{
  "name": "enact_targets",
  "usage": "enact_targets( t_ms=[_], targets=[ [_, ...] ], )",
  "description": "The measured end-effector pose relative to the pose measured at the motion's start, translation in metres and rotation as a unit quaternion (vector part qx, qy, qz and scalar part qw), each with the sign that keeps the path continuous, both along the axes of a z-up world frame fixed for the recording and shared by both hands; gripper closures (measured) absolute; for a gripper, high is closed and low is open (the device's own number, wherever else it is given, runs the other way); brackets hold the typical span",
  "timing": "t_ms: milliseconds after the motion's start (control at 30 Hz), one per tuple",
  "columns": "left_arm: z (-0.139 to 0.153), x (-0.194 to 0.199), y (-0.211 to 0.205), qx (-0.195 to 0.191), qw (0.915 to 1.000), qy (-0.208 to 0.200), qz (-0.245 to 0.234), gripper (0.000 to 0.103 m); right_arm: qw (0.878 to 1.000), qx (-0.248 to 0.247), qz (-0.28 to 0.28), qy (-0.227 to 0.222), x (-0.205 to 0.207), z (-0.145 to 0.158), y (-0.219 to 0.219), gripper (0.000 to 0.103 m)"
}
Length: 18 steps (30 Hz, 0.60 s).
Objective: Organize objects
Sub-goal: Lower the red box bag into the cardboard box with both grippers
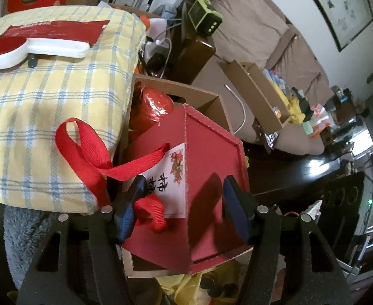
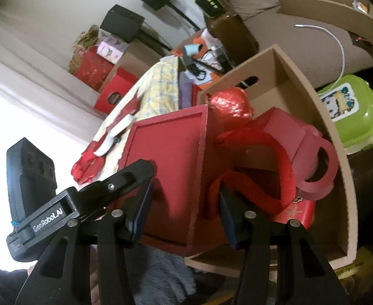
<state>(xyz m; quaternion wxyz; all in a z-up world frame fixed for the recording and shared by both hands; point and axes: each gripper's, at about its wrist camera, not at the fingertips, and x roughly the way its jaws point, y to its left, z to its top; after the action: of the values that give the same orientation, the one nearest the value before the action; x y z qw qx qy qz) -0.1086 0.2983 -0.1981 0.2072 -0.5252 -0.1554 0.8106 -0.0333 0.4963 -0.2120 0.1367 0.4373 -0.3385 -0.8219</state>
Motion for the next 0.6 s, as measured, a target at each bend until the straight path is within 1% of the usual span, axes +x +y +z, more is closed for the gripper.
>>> enact_targets(
  t_ms=[233,333,467,500,600],
  targets=[
    [-0.002,0.004,0.002,0.005,0.9998,-0.004,-0.019,0.046,1.0,0.028,-0.004,-0.007,0.005,0.004,0.004,0.053],
    [-0.004,0.005,-0.003,0.01,0.9995,-0.019,-0.021,0.046,0.999,0.044,0.004,-0.01,0.006,0.007,-0.001,0.053],
    [-0.014,0.009,-0.009,0.022,0.9981,-0.052,-0.024,0.046,0.999,0.051,0.009,-0.017,0.006,0.004,-0.002,0.054],
    [-0.016,0.012,-0.008,0.022,0.998,-0.051,-0.03,0.046,0.999,0.049,0.008,-0.022,0.006,0.001,-0.001,0.054],
    [-0.019,0.023,0.004,-0.003,0.9971,-0.048,-0.059,0.045,0.997,0.06,0.001,-0.044,0.005,-0.008,0.003,0.054]
  ],
)
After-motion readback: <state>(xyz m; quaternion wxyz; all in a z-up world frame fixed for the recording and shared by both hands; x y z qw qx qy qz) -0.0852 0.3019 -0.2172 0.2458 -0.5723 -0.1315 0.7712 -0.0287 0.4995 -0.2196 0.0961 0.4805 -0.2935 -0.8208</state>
